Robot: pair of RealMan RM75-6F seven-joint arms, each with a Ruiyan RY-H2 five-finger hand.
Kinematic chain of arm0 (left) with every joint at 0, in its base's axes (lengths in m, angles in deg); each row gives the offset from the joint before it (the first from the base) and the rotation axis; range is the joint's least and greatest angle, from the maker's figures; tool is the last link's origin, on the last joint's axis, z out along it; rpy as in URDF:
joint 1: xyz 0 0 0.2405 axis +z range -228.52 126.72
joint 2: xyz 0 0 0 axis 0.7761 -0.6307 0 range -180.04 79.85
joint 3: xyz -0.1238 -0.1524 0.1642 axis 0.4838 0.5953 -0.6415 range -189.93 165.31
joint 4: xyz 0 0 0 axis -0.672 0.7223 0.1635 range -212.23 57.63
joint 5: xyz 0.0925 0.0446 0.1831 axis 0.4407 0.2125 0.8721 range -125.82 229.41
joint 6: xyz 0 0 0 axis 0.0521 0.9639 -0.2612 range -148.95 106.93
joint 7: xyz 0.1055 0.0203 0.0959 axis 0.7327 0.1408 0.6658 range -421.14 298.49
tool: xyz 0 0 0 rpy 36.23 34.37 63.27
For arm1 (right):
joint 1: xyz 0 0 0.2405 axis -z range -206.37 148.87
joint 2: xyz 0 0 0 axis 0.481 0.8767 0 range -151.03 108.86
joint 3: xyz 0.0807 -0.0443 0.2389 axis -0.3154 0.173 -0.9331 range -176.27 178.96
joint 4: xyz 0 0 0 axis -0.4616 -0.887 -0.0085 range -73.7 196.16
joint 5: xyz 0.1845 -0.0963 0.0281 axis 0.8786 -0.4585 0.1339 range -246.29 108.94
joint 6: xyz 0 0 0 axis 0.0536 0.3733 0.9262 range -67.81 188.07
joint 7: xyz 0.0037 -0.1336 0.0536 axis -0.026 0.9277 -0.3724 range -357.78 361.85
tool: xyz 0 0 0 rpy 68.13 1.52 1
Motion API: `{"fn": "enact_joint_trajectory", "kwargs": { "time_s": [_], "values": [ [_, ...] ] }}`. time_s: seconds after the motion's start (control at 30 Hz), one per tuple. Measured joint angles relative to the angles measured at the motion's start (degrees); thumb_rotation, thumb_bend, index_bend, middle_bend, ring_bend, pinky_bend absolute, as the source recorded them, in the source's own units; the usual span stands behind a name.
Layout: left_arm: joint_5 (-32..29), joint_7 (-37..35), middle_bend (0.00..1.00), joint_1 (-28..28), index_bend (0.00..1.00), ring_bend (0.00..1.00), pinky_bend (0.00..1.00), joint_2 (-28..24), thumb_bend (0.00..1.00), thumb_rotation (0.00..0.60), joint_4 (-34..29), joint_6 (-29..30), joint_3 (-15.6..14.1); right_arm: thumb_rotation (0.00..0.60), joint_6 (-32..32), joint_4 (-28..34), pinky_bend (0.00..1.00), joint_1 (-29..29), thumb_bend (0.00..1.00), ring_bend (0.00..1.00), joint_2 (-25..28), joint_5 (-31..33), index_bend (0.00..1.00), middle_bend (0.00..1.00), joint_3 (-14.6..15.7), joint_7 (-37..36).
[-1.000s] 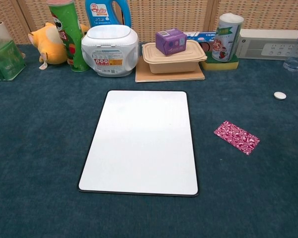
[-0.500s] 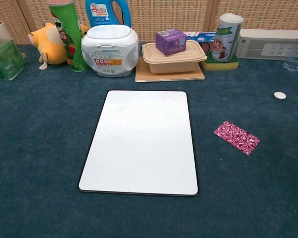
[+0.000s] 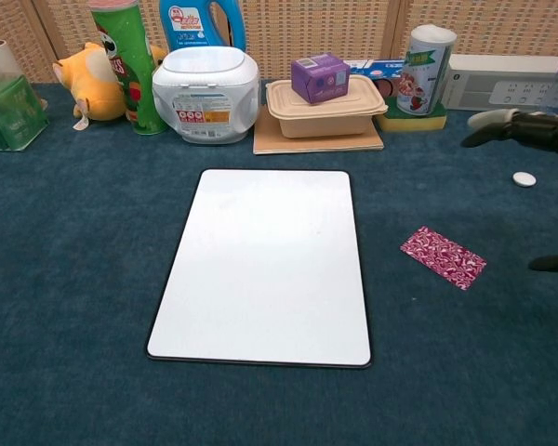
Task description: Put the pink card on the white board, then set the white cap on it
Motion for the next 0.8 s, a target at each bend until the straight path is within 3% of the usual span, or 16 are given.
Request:
{"fn": "enact_joint_trajectory", "kwargs": {
  "time_s": [0.5,0.8],
  "values": [
    [-1.4,0.8,0.0,-0.6,0.0,0.0,0.0,-0.1,0.1,0.6,-0.5,-1.1,0.5,0.6,-9.0,1.6,0.0,-7.8,0.05,0.0,-9.9,14.4,0.1,0.01,-4.9,8.0],
    [-1.6,-0.7,0.0,-0.3,0.0,0.0,0.0,-0.3,0.1,0.6,-0.2,-0.7,0.6,0.6,-10.5,-2.5,0.0,-10.6,0.05,0.0,-15.8,21.6,0.09,0.0,-5.2,13.5]
  ]
}}
